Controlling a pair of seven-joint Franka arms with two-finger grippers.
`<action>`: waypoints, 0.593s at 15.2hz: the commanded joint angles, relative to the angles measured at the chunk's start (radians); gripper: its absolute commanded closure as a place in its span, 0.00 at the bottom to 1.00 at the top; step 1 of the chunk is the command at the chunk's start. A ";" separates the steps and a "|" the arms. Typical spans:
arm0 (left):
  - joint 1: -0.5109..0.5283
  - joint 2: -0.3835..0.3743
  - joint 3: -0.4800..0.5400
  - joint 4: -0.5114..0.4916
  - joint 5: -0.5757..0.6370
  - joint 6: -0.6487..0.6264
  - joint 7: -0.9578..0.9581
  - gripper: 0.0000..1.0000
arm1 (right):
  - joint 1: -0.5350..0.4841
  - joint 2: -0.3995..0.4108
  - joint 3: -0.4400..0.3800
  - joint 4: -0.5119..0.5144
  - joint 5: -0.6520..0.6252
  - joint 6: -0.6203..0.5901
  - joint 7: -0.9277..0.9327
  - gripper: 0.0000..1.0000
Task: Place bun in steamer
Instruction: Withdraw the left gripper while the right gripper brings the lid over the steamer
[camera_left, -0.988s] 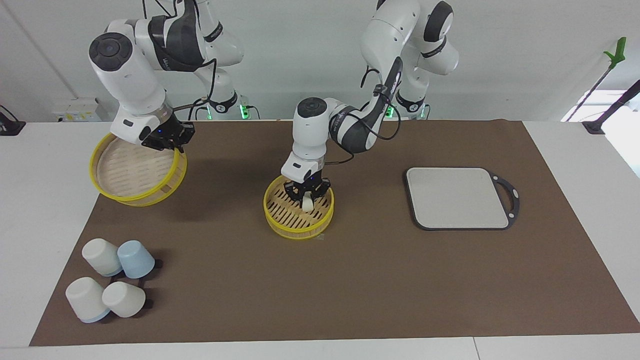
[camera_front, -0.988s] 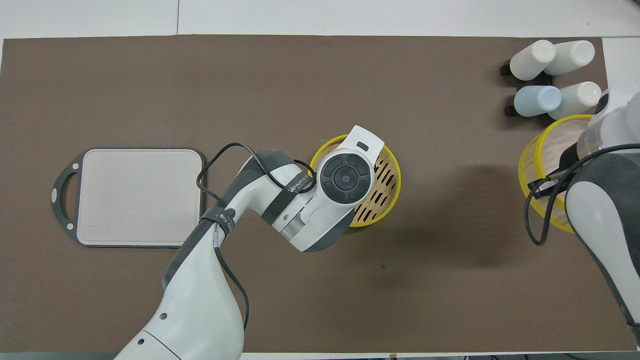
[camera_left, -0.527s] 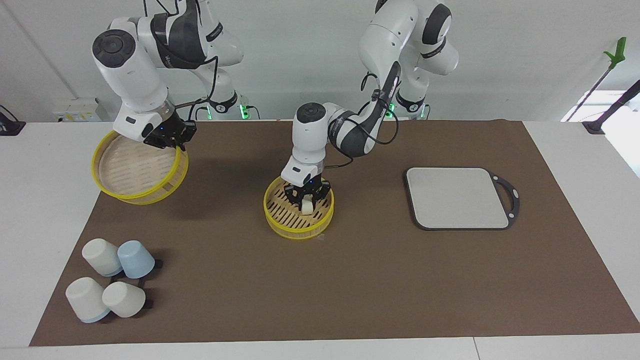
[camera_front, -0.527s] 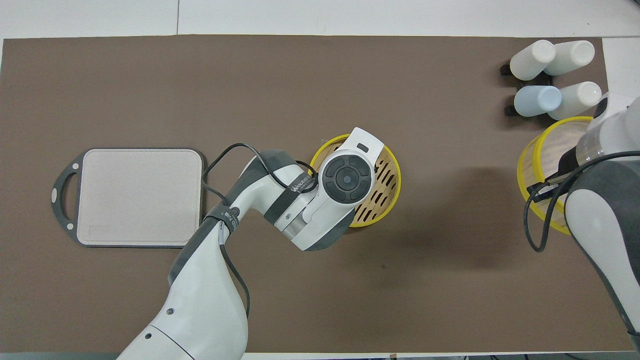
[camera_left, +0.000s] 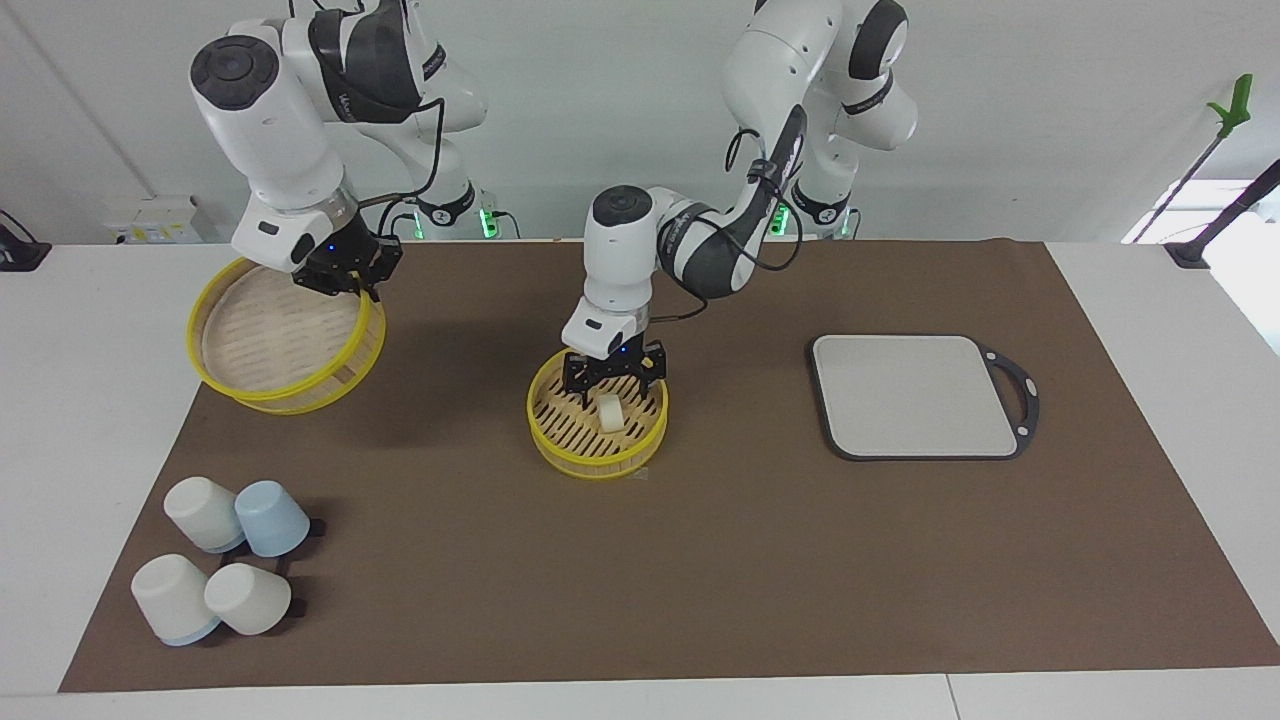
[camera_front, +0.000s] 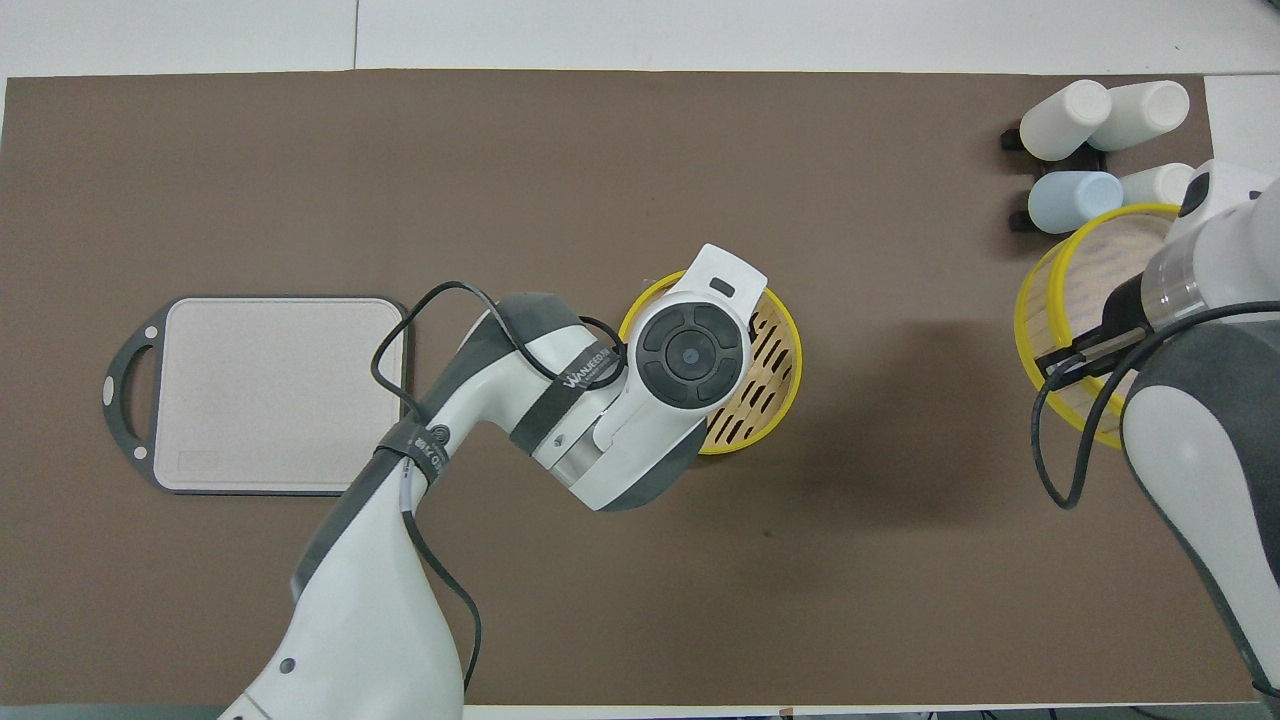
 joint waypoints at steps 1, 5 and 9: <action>0.056 -0.142 0.000 -0.031 0.015 -0.142 0.019 0.00 | 0.046 0.021 0.003 0.054 0.022 0.002 0.071 1.00; 0.201 -0.225 -0.001 -0.043 0.008 -0.262 0.149 0.00 | 0.159 0.153 0.003 0.204 0.084 -0.004 0.238 1.00; 0.398 -0.331 -0.001 -0.091 -0.062 -0.327 0.413 0.00 | 0.345 0.311 0.001 0.340 0.072 0.046 0.487 1.00</action>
